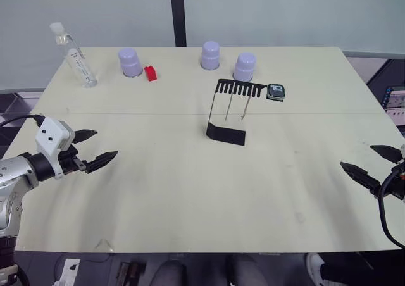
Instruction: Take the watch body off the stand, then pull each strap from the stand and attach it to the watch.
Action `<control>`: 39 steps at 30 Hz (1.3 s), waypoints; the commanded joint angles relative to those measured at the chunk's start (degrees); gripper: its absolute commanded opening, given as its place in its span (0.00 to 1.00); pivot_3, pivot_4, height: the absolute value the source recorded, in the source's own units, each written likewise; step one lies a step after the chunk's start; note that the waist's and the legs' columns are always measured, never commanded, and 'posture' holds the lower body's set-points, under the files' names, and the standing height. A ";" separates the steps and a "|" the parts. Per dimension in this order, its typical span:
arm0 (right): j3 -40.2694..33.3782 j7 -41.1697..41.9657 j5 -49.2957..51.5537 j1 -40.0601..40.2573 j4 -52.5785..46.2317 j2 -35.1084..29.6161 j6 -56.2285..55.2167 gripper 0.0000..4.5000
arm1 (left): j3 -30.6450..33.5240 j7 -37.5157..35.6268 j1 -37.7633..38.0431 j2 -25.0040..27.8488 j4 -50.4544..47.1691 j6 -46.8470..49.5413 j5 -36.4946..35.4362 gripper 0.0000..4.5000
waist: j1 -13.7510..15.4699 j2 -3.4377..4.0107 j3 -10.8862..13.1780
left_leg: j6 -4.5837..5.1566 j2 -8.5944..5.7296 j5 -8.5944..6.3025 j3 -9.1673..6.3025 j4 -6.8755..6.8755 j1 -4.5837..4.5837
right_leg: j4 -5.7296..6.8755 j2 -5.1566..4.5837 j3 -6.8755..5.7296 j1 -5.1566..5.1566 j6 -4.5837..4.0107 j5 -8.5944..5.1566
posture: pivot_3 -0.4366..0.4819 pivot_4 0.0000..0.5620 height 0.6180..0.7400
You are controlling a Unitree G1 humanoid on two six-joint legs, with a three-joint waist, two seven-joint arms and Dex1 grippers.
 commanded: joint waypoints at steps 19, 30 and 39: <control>3.85 -22.33 11.80 -8.09 -26.74 11.32 12.63 1.00 | -9.47 -1.48 -16.93 -5.16 -18.93 15.62 -17.00 0.99 | 0.13 -0.03 0.02 | -0.11 -0.05 0.06 -0.33 0.12 -0.18 | 0.08 -0.02 -0.20 0.05 0.01 0.01 | 0.48 0.27 1.00; 19.87 -56.54 22.41 -34.59 -31.54 22.32 31.64 1.00 | -19.41 -4.39 -32.72 -14.15 -9.49 6.65 -10.05 0.99 | -0.49 -0.02 0.03 | -0.20 -0.12 0.20 -0.53 0.25 -0.40 | 0.21 0.38 -0.29 -0.07 0.01 0.01 | 0.48 0.27 1.00; 25.65 -69.98 16.70 -50.13 -24.26 32.57 40.36 1.00 | -22.03 -6.71 -34.71 -16.36 -7.34 2.68 -6.94 0.99 | -1.11 0.00 0.02 | -0.06 -0.30 0.36 -0.71 0.42 -1.09 | 0.54 0.27 -0.37 -0.77 0.06 0.04 | 0.48 0.27 1.00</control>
